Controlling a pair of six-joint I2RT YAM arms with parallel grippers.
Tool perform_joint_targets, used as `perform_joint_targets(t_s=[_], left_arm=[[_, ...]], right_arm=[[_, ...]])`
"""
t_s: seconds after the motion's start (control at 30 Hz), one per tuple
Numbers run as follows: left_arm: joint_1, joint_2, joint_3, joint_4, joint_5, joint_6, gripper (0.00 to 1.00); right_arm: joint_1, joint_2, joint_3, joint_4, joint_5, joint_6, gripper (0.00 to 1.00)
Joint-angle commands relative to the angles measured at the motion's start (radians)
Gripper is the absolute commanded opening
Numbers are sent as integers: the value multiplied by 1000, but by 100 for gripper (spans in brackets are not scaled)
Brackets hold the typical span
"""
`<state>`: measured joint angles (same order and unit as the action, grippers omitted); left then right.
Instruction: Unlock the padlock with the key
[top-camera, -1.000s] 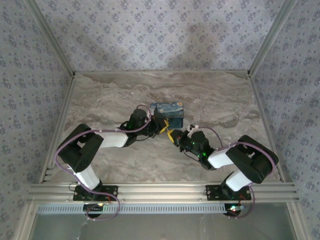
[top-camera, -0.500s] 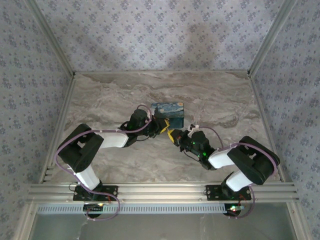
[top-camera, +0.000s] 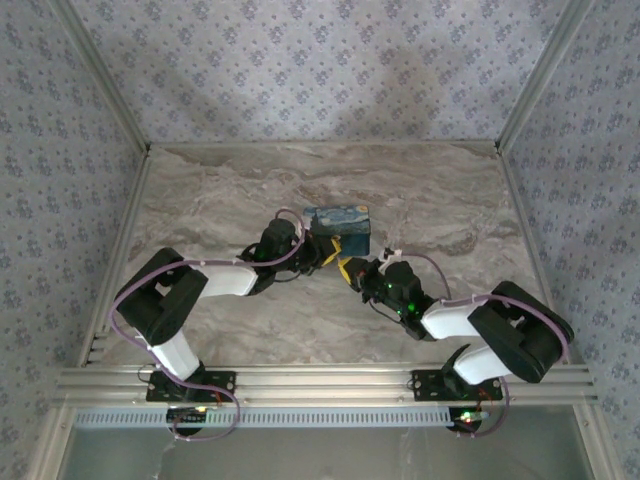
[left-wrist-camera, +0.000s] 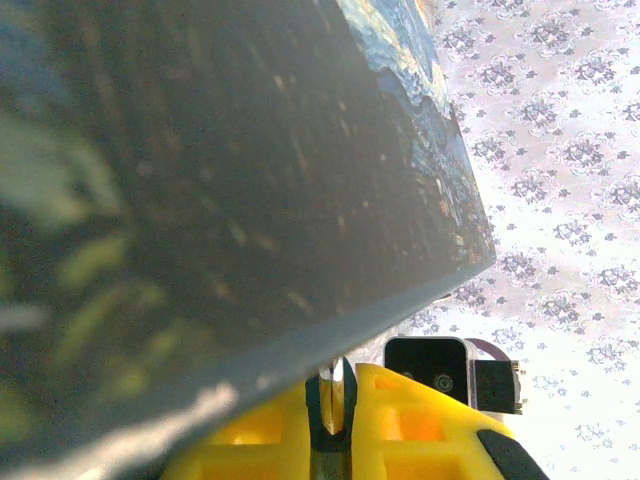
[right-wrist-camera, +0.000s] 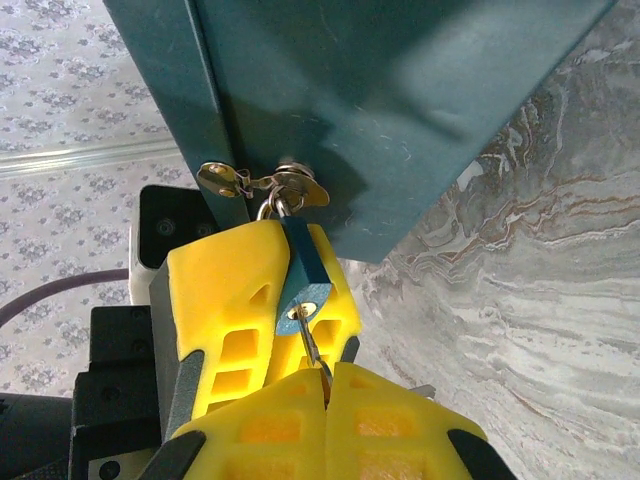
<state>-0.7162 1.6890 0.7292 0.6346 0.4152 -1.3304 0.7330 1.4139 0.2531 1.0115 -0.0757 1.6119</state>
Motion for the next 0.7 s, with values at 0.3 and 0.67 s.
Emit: perform_joint_targets(t_s=[0.3, 0.67], left_arm=[[-13, 3, 15, 37, 14, -9, 8], [-20, 14, 4, 63, 12, -18, 8]], right_arm=[[3, -13, 9, 13, 61, 5, 0], [25, 9, 30, 54, 70, 46, 0]])
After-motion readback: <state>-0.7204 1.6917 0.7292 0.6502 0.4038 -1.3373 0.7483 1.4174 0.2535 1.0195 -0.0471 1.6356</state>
